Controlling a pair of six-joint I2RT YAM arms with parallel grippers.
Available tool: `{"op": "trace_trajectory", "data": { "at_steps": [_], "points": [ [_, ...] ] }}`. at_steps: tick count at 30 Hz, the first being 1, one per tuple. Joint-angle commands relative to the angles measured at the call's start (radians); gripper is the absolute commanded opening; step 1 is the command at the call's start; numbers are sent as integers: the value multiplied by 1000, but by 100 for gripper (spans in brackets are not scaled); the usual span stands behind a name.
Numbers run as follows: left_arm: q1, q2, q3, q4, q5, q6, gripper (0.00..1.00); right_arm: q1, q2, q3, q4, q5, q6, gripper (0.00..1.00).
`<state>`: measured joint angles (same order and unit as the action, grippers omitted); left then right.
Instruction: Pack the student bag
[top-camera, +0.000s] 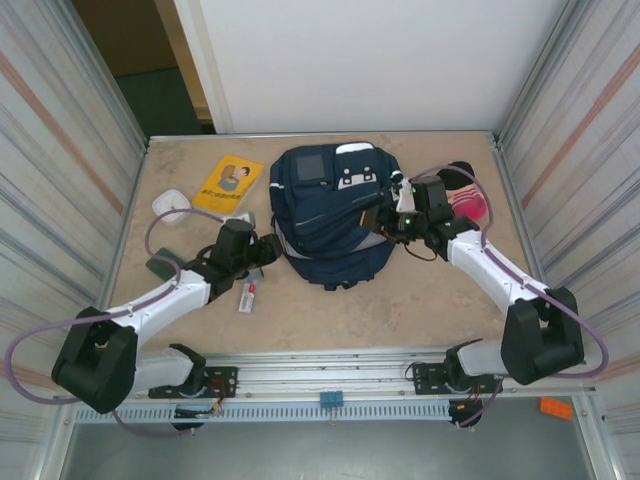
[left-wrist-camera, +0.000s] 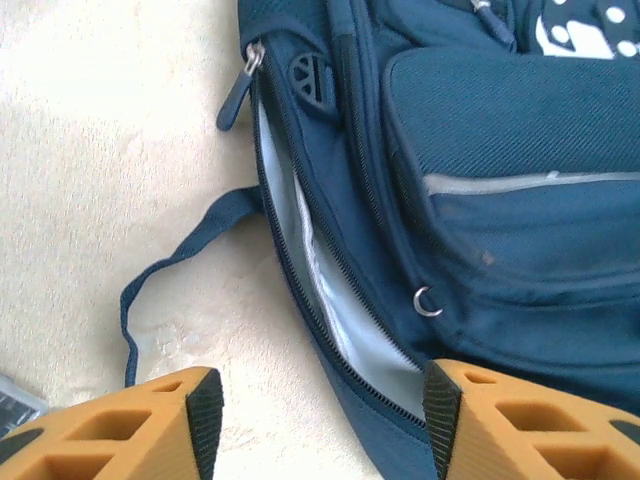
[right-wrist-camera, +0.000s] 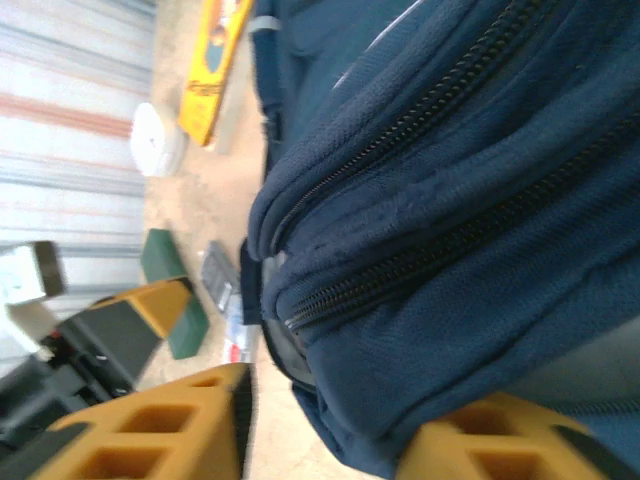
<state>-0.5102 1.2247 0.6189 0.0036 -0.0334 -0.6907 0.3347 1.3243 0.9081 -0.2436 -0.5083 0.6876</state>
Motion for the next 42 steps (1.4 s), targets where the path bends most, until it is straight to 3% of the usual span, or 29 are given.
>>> {"op": "trace_trajectory", "data": {
  "at_steps": [1,12,18,21,29,36,42],
  "points": [
    [4,0,64,-40,20,35,58,21,-91,-22,-154,101,-45,54],
    [16,164,140,1,92,25,58,110,-187,95,-613,350,-100,73],
    [20,200,155,18,135,19,57,165,-191,243,-837,565,-147,74],
    [20,210,160,17,136,18,57,209,-177,318,-877,614,-168,73],
    [33,185,161,17,149,16,56,310,-102,431,-703,552,-237,70],
    [51,143,136,9,147,20,56,398,97,496,-512,440,-273,69],
    [58,115,112,4,134,21,56,415,305,511,-310,349,-248,69]
  ]
}}
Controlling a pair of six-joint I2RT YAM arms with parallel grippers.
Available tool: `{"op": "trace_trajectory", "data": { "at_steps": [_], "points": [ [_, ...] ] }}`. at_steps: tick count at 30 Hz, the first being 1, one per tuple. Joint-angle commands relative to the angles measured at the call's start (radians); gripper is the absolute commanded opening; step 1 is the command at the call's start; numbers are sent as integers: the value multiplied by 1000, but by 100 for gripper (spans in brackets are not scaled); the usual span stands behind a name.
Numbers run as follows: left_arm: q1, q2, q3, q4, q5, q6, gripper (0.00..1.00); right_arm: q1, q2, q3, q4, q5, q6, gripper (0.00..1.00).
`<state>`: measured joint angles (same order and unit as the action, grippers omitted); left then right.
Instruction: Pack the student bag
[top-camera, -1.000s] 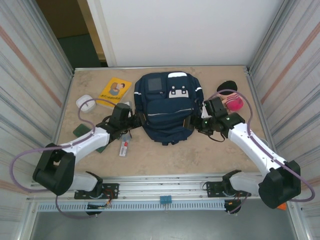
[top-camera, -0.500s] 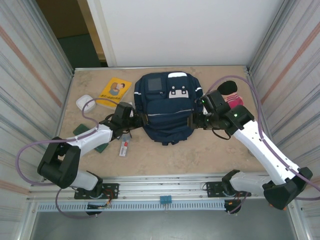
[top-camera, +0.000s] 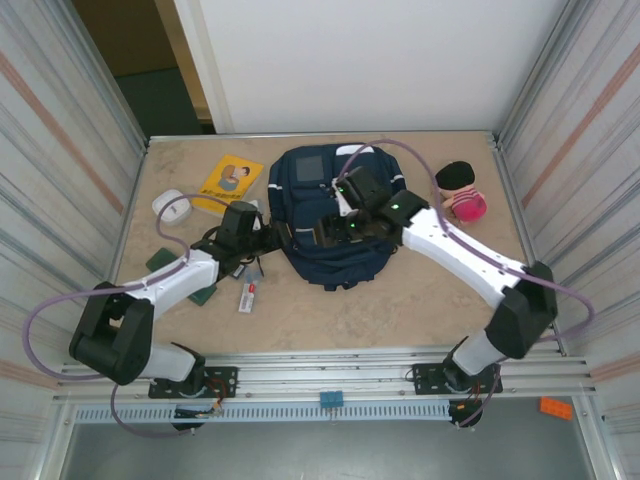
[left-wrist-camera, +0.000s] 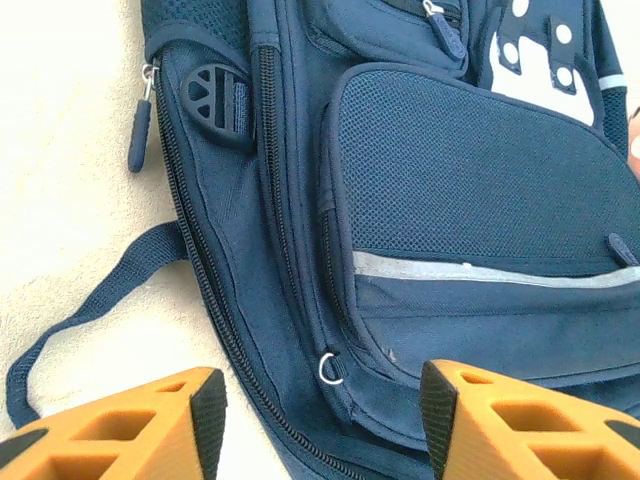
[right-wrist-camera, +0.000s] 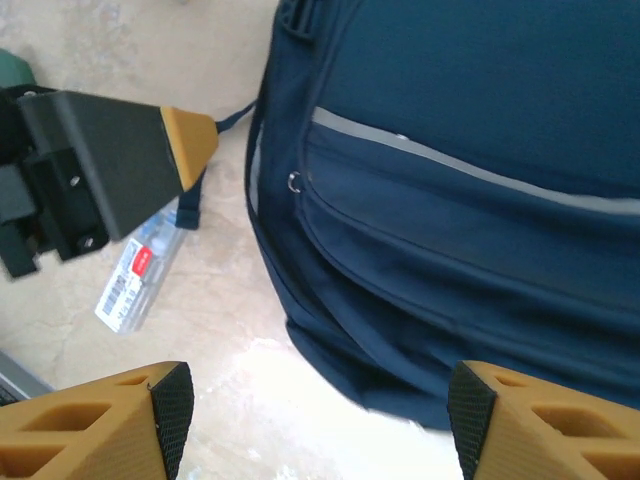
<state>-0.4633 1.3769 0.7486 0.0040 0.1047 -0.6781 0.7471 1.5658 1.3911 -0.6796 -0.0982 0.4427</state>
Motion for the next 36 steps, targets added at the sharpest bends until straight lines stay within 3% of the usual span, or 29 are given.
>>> {"op": "trace_trajectory", "data": {
  "at_steps": [1,8,15,30,36],
  "points": [
    [13,-43,-21,2,-5,7,56,3,96,32,160,-66,1,69],
    [31,-76,-31,-20,-11,17,56,-26,305,67,274,-63,27,69],
    [63,-81,-43,-22,4,22,56,-119,375,-44,399,-68,96,69],
    [115,-52,5,-50,20,67,57,-325,268,-217,469,-119,98,69],
    [176,-15,99,-103,59,129,61,-335,169,-193,434,-182,60,68]
  ]
}}
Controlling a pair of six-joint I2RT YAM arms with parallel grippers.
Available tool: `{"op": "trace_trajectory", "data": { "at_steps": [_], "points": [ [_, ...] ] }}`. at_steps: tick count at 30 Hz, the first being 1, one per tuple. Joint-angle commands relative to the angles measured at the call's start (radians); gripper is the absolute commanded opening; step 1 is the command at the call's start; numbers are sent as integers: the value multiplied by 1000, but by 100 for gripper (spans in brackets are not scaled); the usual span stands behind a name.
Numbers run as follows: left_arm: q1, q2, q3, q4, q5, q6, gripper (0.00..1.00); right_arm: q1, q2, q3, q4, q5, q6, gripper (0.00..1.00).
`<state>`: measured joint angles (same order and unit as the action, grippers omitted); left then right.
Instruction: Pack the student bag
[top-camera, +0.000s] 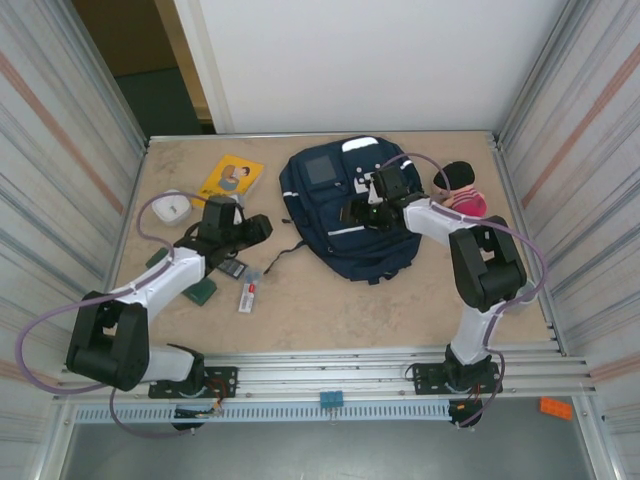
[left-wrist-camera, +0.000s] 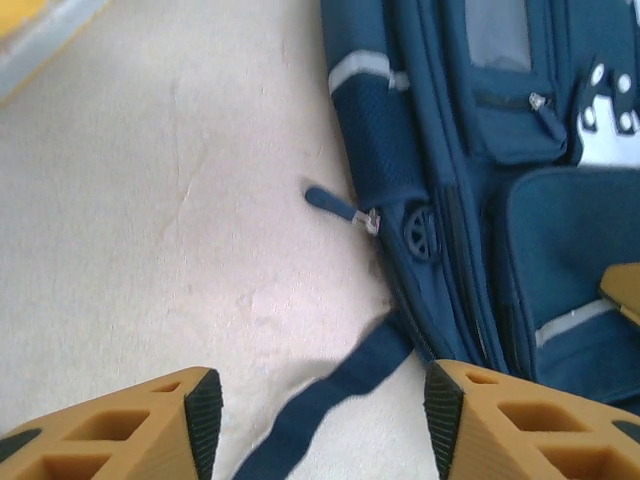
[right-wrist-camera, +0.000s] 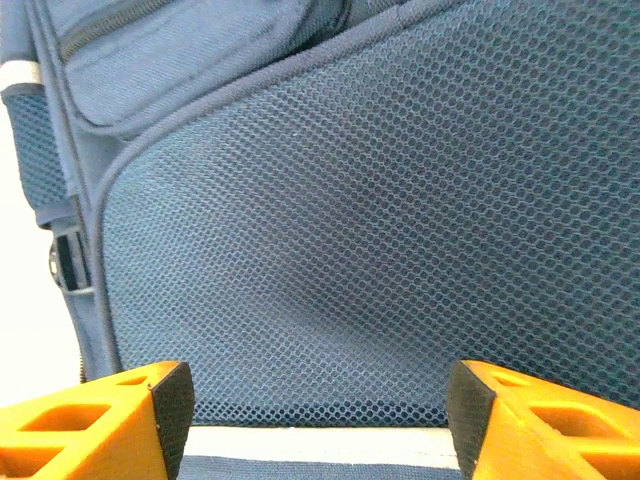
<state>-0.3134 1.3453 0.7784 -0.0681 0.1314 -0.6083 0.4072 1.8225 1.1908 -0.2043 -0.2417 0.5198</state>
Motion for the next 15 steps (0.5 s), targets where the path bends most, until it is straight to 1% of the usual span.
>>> {"op": "trace_trajectory", "data": {
  "at_steps": [1,4,9,15],
  "points": [
    [38,31,92,-44,41,71,62,6,-122,10,-42,-53,-16,67],
    [71,76,163,-72,49,104,64,20,-223,20,-34,-80,-21,67],
    [119,176,277,-118,48,149,70,71,-349,29,-77,-45,-51,67],
    [177,327,414,-183,53,205,72,112,-415,3,-104,-17,-55,67]
  ]
}}
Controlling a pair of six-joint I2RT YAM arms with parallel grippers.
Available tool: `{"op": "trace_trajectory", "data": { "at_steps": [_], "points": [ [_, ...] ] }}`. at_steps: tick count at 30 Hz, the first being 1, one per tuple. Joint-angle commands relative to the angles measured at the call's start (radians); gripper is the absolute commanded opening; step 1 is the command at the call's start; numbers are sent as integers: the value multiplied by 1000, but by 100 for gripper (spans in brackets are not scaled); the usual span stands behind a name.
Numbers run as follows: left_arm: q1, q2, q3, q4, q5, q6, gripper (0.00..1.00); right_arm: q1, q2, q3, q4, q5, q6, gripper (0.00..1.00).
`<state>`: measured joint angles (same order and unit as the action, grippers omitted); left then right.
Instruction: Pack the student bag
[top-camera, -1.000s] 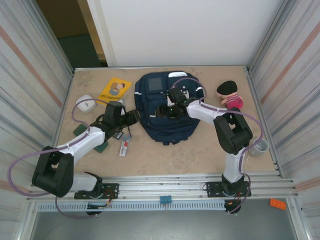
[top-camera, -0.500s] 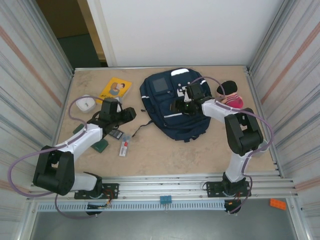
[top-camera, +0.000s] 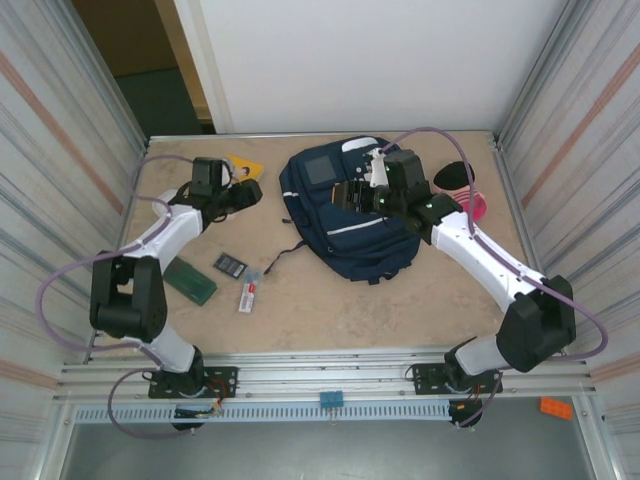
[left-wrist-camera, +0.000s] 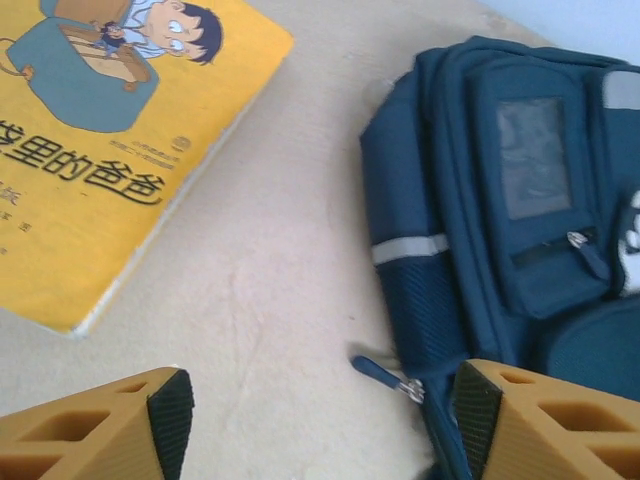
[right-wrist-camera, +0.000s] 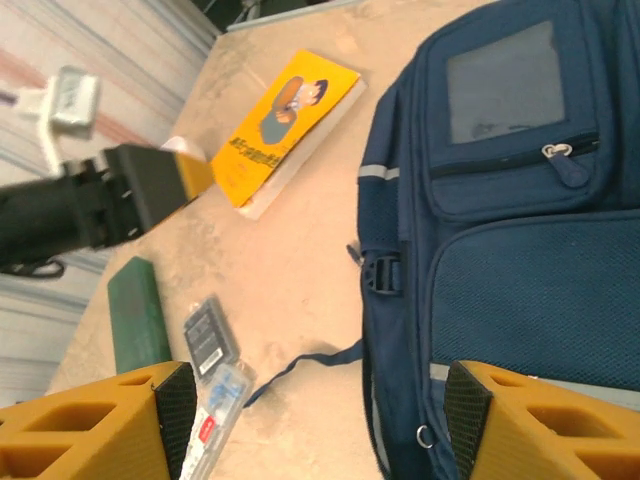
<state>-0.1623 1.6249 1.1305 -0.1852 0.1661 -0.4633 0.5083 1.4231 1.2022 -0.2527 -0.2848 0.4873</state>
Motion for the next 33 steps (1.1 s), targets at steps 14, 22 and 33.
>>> {"op": "trace_trajectory", "data": {
  "at_steps": [14,22,33],
  "points": [
    [61,432,411,-131,-32,137,69,86,78,-32,9,-42,32,67],
    [113,591,606,-229,-60,152,68,101,206,-9,59,-57,51,66],
    [94,588,509,-347,42,132,64,60,243,-15,89,-93,73,66]
  ]
}}
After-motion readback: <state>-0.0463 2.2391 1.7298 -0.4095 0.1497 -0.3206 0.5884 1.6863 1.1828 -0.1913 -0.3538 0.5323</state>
